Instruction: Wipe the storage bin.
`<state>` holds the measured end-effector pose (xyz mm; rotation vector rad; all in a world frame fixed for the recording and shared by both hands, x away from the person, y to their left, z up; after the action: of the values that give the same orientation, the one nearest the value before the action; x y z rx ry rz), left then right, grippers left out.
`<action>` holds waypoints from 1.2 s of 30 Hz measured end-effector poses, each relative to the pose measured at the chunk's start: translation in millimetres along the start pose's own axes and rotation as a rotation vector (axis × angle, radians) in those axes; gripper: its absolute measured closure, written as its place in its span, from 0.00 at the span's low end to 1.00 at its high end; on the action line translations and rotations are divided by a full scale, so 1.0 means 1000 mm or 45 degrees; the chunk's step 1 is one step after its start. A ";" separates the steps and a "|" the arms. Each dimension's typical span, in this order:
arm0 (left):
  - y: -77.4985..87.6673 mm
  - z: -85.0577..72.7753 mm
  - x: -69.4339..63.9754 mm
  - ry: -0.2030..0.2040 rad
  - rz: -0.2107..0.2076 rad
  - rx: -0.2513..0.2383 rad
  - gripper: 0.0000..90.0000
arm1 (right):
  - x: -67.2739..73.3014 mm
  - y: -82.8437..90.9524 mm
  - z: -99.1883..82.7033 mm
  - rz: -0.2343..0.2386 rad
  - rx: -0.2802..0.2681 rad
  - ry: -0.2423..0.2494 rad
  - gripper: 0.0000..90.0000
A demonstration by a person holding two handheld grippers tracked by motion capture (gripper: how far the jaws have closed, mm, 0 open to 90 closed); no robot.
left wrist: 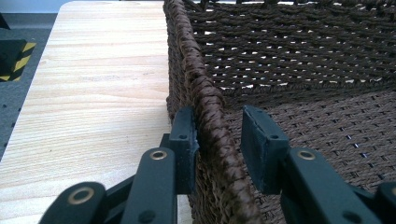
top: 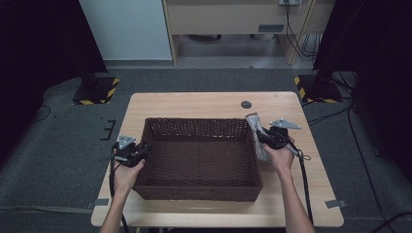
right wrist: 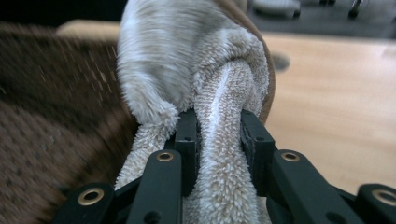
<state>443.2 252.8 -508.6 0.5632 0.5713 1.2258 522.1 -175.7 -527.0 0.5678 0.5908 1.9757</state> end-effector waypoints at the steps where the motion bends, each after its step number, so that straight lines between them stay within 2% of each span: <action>1: 0.000 0.000 0.000 0.001 0.000 0.000 0.72 | 0.000 -0.007 -0.010 -0.011 0.073 0.015 0.81; 2: 0.000 0.000 0.000 0.003 0.000 -0.003 0.72 | 0.000 -0.013 -0.016 -0.015 0.092 0.037 0.81; 4: 0.000 0.000 0.000 0.003 0.000 -0.005 0.72 | 0.000 -0.021 -0.027 -0.007 0.112 0.008 0.82; 7: 0.000 0.000 0.000 0.005 -0.002 -0.005 0.72 | -0.003 -0.030 -0.038 -0.023 0.148 0.012 0.82; 11: 0.000 0.000 0.000 0.010 -0.005 -0.009 0.72 | -0.006 -0.023 -0.033 -0.035 0.163 0.015 0.82; 13: 0.000 0.000 0.000 0.007 -0.002 -0.006 0.72 | -0.011 -0.012 -0.024 -0.030 0.110 -0.012 0.82; 16: 0.000 0.000 0.000 0.004 0.002 -0.005 0.72 | -0.018 0.017 -0.004 -0.013 -0.001 -0.029 0.82; 18: 0.000 0.000 0.000 0.003 0.004 -0.005 0.72 | -0.018 0.039 0.010 0.024 -0.093 -0.042 0.82; 21: 0.000 0.000 0.000 0.004 0.001 -0.006 0.72 | -0.009 0.066 0.028 0.075 -0.191 -0.015 0.82; 24: 0.000 0.000 0.000 0.004 -0.001 -0.009 0.72 | 0.008 0.079 0.034 0.142 -0.218 0.023 0.82; 26: -0.001 0.000 0.000 0.003 -0.003 -0.012 0.71 | 0.017 0.077 0.030 0.181 -0.189 0.039 0.82; 27: -0.001 0.000 0.000 0.005 -0.007 -0.015 0.71 | 0.021 0.071 0.025 0.176 -0.144 0.056 0.82; 29: 0.000 0.000 0.000 0.006 -0.009 -0.016 0.71 | 0.021 0.057 0.013 0.124 -0.074 0.082 0.82; 31: -0.001 0.000 0.000 0.003 -0.007 -0.016 0.71 | 0.018 0.048 0.007 0.115 -0.083 0.044 0.82; 32: -0.001 0.000 0.000 0.003 -0.005 -0.014 0.71 | 0.016 0.045 0.005 0.115 -0.087 0.004 0.82; 34: -0.001 0.000 0.000 0.002 -0.003 -0.014 0.71 | 0.013 0.038 -0.001 0.059 -0.025 0.037 0.82; 36: 0.000 0.000 -0.001 0.001 -0.002 -0.015 0.71 | 0.014 0.028 -0.010 0.042 0.008 0.042 0.82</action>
<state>443.1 252.2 -509.3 0.5525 0.5647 1.2268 491.5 -177.1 -515.9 0.5533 0.6117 2.0185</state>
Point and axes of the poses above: each handheld gripper's, and its own axes: y roughly backward along the jaws, z roughly out of its top, x roughly to its left, the point moved 8 cm from there along -y, roughly forward along the jaws, and after that the axes turned 9 degrees about x, right-handed, at the moved point
